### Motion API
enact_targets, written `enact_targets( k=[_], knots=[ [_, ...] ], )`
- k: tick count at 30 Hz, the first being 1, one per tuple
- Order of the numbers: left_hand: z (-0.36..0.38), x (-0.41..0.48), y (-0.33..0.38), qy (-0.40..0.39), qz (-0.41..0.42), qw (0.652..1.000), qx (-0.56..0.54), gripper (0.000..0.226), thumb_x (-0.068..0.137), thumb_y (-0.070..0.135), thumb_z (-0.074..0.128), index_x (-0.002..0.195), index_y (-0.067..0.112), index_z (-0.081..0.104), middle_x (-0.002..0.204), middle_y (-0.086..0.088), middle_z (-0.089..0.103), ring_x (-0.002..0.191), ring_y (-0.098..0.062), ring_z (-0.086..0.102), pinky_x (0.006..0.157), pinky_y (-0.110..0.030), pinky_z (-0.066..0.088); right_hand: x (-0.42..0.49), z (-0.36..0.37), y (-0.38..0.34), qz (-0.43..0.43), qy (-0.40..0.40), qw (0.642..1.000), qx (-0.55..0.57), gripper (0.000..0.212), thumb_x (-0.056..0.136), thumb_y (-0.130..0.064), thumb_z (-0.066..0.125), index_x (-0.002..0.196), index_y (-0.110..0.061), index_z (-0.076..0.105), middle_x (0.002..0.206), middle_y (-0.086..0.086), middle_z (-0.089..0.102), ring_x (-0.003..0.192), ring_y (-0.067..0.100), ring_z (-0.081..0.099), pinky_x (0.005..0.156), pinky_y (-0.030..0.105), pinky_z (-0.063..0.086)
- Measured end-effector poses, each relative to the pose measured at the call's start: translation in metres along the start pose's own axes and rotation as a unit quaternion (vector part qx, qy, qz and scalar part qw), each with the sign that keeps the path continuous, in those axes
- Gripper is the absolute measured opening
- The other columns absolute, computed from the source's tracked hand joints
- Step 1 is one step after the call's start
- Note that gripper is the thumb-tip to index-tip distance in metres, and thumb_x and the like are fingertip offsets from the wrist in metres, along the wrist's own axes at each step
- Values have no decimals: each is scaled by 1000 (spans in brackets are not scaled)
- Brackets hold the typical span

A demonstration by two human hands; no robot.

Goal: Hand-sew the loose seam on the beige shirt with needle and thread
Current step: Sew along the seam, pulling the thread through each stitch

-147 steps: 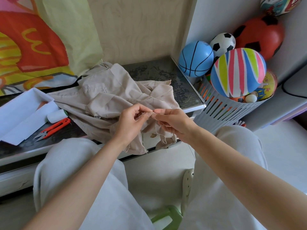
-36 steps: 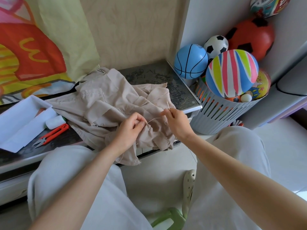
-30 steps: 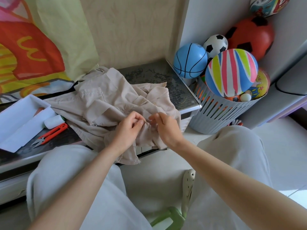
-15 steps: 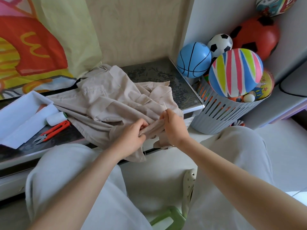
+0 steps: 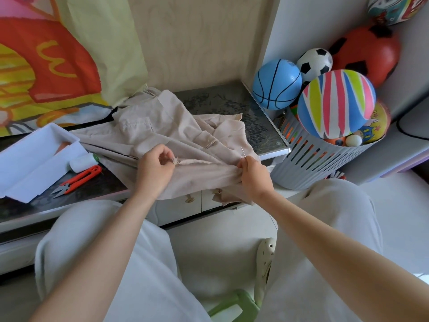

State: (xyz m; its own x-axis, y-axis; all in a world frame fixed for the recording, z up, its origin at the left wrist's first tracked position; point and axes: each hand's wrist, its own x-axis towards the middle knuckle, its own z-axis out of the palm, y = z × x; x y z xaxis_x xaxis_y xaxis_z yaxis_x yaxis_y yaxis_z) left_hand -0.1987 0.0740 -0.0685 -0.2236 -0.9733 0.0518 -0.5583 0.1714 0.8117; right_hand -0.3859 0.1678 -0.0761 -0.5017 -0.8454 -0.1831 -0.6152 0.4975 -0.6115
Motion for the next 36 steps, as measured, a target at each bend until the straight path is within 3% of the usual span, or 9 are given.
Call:
enact_targets(
  k=[5,9,13,18,20,23,27,30,36],
  knots=[
    [13,-8,1,87,135,969,186,39,67,-22,53,93,7,50,105,-18,47,98,-36,47,81,-41,39,10,3,3,5,12,1000,19,23,93,-8,33,94,-12,56,89,4,56,90,29,53,75,39,44],
    [21,-17,16,61,296,951,64,36,69,-12,48,93,15,47,96,6,38,78,-4,39,74,-26,38,20,3,2,-27,21,997,64,26,97,-12,32,82,-15,52,85,2,57,84,24,50,68,32,38],
    [33,-18,20,-31,230,969,79,32,82,6,66,111,17,59,79,14,44,61,5,47,68,-8,32,28,1,-2,-57,23,994,95,32,101,-19,31,79,-18,56,88,2,60,82,20,52,71,30,37],
    [45,-9,24,-139,118,983,-28,43,89,10,64,130,12,54,101,-10,67,81,-11,60,72,-1,35,29,-8,-6,-100,-7,989,112,31,101,-20,39,92,-15,69,93,-4,67,91,14,56,82,25,41],
    [50,-9,26,-153,109,981,-46,37,88,6,64,124,10,57,74,4,58,63,8,55,65,-1,36,30,-9,-2,-117,-14,986,115,29,100,-19,43,98,-13,71,98,-1,70,93,12,58,78,19,40],
    [57,-9,26,-149,94,983,-51,16,85,5,65,98,14,63,65,13,46,52,4,45,57,-10,33,31,-8,5,-130,-18,984,119,28,99,-21,47,97,-8,71,91,6,70,84,15,57,73,23,40],
    [62,-12,25,-94,118,988,-46,16,82,5,68,75,16,59,78,4,51,57,0,43,61,-12,34,31,-4,13,-136,-13,984,110,32,98,-22,49,87,3,66,68,12,56,67,21,42,58,26,32],
    [61,-15,25,-70,152,985,-45,20,81,6,70,71,17,57,82,1,51,57,-3,43,61,-9,35,32,-1,18,-138,-10,982,126,31,98,-24,49,93,-1,70,84,17,68,81,33,57,71,35,44],
    [64,-17,16,-115,119,986,-8,13,79,10,70,69,11,61,87,0,66,60,3,49,60,-10,37,33,-4,17,-124,-8,979,161,26,99,-20,48,99,-11,72,80,8,65,75,12,52,68,23,43]
  ],
)
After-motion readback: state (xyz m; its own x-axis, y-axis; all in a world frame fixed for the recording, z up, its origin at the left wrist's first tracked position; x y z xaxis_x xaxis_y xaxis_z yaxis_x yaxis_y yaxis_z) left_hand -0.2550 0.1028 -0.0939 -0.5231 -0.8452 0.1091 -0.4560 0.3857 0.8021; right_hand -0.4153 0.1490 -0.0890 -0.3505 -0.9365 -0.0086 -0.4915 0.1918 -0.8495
